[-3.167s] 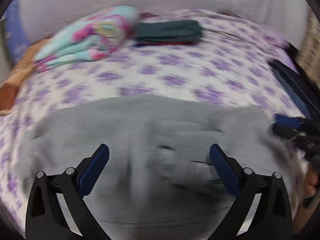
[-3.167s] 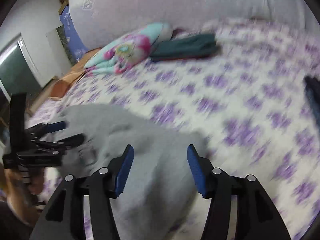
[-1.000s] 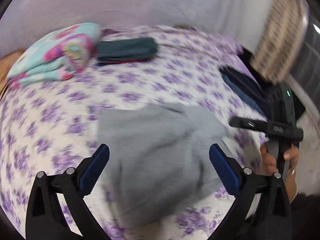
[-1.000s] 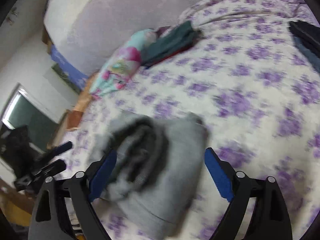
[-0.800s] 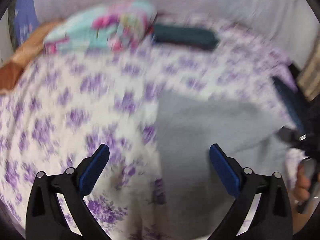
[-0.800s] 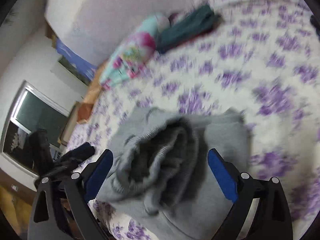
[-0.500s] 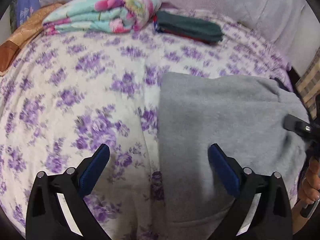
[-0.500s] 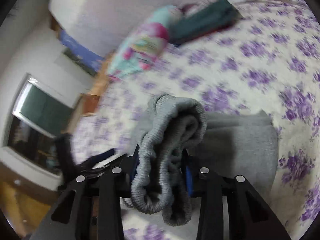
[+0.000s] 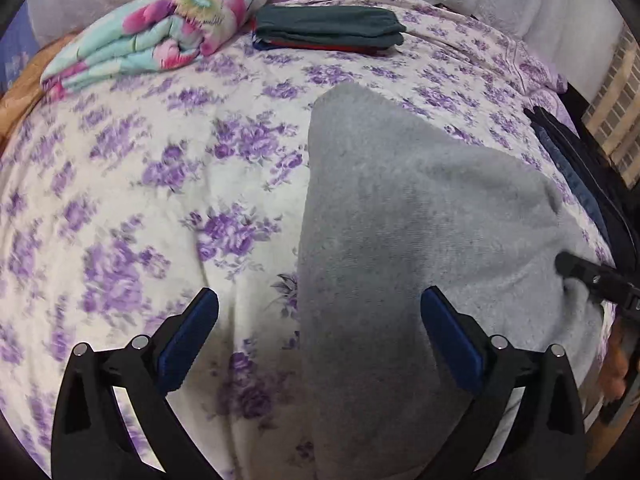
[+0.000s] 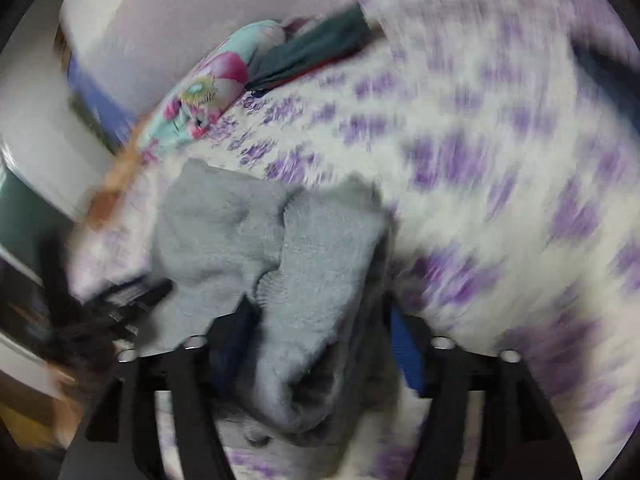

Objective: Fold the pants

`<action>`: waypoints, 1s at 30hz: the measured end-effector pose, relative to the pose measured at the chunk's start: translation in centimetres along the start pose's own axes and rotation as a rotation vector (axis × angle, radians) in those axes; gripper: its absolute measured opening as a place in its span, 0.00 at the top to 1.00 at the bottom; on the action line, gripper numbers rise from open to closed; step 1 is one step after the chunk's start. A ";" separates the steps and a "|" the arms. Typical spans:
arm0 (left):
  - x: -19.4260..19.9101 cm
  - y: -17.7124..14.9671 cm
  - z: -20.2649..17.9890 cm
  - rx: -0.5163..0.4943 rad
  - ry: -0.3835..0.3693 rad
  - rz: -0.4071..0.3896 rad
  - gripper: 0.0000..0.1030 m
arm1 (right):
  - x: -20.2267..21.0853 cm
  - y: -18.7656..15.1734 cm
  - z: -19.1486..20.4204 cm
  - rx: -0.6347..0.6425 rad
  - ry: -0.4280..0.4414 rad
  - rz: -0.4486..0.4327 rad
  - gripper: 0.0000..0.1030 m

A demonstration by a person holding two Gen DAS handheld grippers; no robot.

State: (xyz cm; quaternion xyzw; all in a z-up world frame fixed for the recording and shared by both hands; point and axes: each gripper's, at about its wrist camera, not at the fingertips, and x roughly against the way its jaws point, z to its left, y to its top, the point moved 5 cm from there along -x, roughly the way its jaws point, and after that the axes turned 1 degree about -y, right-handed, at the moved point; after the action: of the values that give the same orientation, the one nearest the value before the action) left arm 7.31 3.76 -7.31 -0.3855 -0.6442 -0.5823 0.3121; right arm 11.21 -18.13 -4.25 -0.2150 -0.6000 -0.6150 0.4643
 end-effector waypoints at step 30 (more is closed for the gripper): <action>3.4 -0.1 1.6 0.006 0.111 -0.074 0.05 | 2.2 -1.8 4.1 0.246 -0.101 -0.112 0.29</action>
State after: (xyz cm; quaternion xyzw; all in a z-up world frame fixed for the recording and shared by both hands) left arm 5.54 5.78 -4.66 -0.3276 -0.6415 -0.6119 0.3268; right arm 7.50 -15.28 -2.63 -0.1534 -0.7043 -0.5503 0.4214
